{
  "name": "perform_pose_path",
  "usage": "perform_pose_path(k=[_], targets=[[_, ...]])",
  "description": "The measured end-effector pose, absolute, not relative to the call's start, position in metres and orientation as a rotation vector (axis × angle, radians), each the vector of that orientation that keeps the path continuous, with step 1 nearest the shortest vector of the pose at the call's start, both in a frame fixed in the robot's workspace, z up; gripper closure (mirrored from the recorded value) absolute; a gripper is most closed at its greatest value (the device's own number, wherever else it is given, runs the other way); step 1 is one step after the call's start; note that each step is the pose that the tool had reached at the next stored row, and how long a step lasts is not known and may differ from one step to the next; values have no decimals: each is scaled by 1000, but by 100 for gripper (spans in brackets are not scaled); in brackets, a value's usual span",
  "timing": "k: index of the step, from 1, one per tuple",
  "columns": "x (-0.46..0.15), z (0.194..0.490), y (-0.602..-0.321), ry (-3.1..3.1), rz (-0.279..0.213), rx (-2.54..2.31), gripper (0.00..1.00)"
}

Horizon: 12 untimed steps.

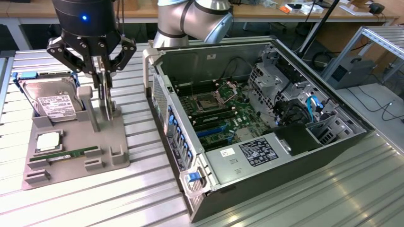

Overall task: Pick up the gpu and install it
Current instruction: 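Pick up the gpu and move the gpu toward the slot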

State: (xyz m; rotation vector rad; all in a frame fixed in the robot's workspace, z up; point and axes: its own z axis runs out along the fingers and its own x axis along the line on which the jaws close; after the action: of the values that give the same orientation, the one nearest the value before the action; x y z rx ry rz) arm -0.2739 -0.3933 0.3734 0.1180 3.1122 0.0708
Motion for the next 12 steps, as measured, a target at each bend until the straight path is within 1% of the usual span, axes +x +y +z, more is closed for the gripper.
perform_pose_path(k=[12], targets=[[-274,380,-393,3112,71,118,73]])
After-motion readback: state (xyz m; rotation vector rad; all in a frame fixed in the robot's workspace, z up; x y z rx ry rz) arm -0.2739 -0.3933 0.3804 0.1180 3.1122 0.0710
